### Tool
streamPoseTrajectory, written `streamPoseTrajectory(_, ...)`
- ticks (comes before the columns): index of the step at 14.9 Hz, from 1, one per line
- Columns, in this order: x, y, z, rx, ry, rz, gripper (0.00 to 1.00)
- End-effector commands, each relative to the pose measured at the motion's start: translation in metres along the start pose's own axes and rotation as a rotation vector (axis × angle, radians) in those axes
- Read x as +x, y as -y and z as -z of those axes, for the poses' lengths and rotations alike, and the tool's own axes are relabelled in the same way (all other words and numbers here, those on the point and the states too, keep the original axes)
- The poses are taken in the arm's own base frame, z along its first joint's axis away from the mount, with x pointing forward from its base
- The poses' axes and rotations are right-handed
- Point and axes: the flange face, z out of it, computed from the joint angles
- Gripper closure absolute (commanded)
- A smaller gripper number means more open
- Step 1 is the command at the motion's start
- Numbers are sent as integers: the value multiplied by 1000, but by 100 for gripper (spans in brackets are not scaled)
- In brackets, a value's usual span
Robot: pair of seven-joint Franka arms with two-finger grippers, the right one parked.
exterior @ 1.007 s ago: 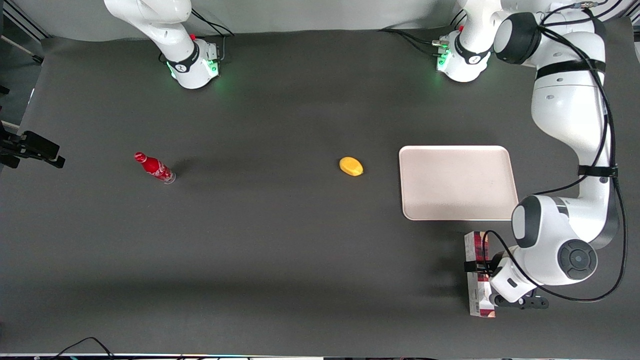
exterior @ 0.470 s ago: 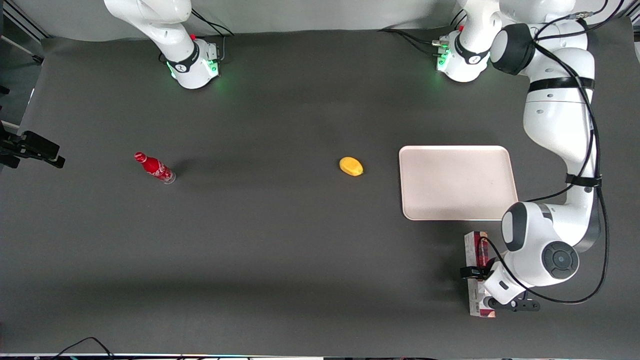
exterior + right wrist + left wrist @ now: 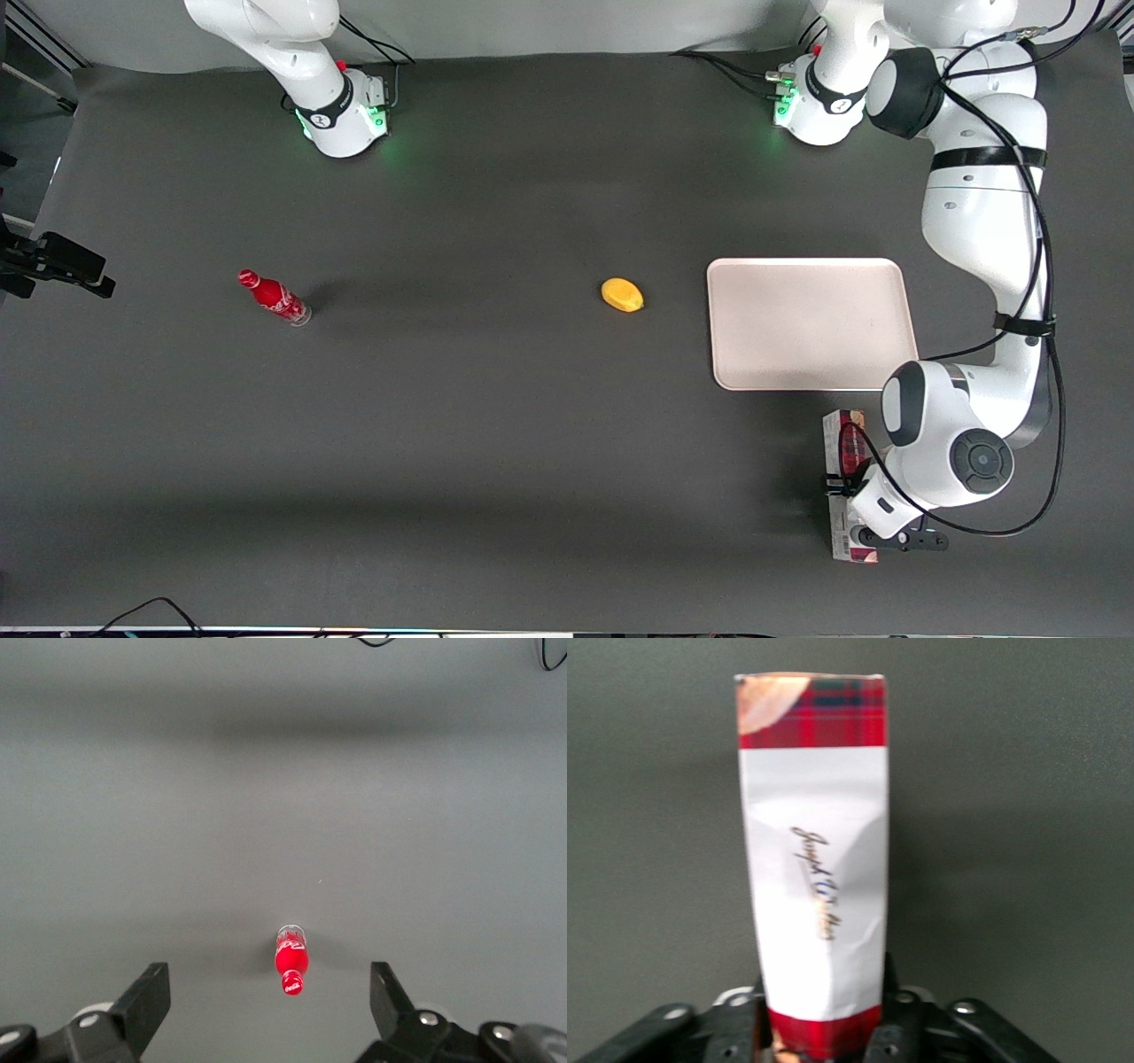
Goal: Place red cookie box on tray
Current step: 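Lift the cookie box with the left gripper and swing it upright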
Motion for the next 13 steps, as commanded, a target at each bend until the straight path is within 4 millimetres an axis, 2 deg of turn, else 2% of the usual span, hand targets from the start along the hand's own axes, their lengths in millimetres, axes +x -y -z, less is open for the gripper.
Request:
streamPoseTrajectory(1, -1, -8, 3, 21, 1, 11, 100)
streamPoseTrajectory(3, 0, -6, 12, 23, -5, 8, 100)
streamPoseTrajectory(5, 1, -7, 37, 26, -9, 2, 100)
streamPoseTrajectory(6, 0, -7, 56, 29, -6, 0, 100)
streamPoseTrajectory(9, -5, -10, 133, 42, 4, -2, 100)
streamPoseTrajectory(13, -28, -4, 226, 57, 55, 8, 100)
